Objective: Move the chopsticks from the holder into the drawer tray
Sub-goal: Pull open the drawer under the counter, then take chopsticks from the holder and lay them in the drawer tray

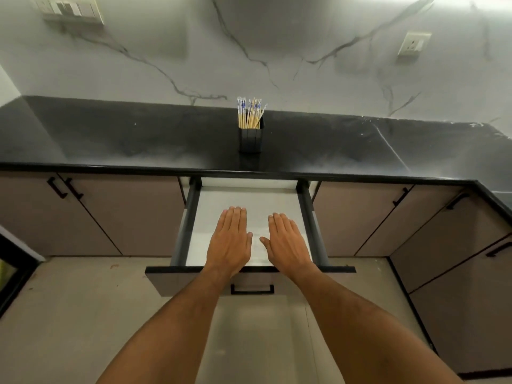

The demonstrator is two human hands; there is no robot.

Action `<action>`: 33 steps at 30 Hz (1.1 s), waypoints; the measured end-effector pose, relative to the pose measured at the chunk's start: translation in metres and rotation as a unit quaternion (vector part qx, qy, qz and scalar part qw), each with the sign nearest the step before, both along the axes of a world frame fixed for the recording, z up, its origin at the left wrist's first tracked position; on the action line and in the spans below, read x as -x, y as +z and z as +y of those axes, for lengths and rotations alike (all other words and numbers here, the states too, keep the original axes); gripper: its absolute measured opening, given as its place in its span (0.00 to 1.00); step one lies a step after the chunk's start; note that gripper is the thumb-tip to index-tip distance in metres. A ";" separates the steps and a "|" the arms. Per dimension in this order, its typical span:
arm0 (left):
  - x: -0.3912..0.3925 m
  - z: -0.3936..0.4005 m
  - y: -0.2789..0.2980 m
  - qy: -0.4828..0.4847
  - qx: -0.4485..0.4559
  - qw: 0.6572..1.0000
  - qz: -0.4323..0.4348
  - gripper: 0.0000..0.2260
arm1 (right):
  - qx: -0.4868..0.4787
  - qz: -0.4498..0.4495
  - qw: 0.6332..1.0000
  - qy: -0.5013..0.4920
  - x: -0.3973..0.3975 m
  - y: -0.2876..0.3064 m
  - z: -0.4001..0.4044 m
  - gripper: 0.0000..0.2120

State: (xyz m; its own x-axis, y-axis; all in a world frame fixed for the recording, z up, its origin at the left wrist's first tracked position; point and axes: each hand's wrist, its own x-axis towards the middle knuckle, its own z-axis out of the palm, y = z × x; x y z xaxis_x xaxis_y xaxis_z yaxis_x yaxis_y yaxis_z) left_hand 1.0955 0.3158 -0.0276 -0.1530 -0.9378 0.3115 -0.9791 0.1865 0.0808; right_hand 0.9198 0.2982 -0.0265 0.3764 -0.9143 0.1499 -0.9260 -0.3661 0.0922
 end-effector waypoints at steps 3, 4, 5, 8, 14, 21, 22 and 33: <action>-0.006 -0.023 0.027 0.003 0.010 1.000 0.003 0.27 | 0.016 -0.006 1.000 -0.008 -0.006 0.026 -0.020 0.32; -0.008 -0.031 0.037 0.004 0.018 1.000 0.002 0.27 | 0.023 -0.009 1.000 -0.013 -0.008 0.036 -0.026 0.32; -0.010 -0.040 0.047 0.005 0.026 1.000 0.004 0.27 | 0.030 -0.015 0.999 -0.019 -0.010 0.045 -0.034 0.32; -0.013 -0.064 0.074 0.005 0.057 0.998 0.012 0.26 | 0.041 -0.031 0.998 -0.029 -0.015 0.070 -0.056 0.33; -0.020 -0.120 0.105 -0.001 0.087 0.996 -0.014 0.26 | 0.069 -0.056 0.996 -0.031 -0.020 0.106 -0.112 0.31; -0.025 -0.199 0.122 -0.002 0.106 0.994 -0.013 0.26 | 0.123 -0.063 0.990 -0.019 -0.025 0.122 -0.204 0.29; -0.026 -0.213 0.125 -0.001 0.107 0.994 -0.015 0.26 | 0.128 -0.065 0.989 -0.017 -0.027 0.125 -0.221 0.29; -0.027 -0.345 0.134 0.021 0.088 0.996 -0.014 0.25 | 0.128 -0.073 0.988 0.033 -0.040 0.139 -0.366 0.29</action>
State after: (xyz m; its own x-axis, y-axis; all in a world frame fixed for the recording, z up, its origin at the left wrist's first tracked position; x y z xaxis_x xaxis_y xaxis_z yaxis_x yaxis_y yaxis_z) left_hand 1.1223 -0.0297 0.1069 -0.1251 -0.8748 0.4680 -0.9879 0.1535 0.0228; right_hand 0.9595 -0.0676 0.1123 0.3904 -0.8137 0.4308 -0.9114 -0.4077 0.0559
